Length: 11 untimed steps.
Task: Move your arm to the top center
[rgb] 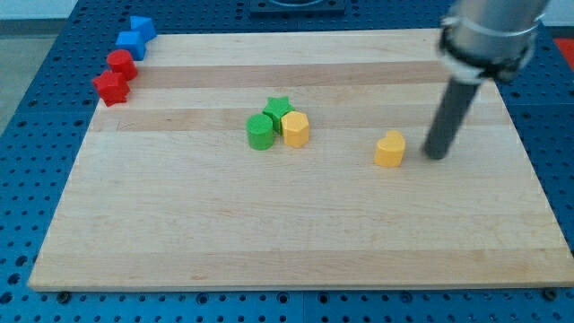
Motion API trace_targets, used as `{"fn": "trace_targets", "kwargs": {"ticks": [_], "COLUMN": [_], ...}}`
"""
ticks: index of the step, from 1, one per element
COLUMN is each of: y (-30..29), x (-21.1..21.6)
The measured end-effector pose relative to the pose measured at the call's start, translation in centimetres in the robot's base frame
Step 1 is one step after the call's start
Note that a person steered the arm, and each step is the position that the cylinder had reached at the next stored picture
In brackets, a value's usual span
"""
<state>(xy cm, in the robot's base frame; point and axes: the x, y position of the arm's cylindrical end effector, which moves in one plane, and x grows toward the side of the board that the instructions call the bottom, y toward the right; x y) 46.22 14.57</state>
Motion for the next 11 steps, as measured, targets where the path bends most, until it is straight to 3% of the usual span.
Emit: {"fn": "trace_targets", "kwargs": {"ticks": [1, 2, 3, 4, 5, 6, 8, 11], "y": [-8.6, -10.6, -7.8, -5.6, -7.2, -10.3, -13.8, -14.4], "x": [-1.4, -3.0, -1.8, -8.0, -16.9, -21.3, -25.6, -26.1]}}
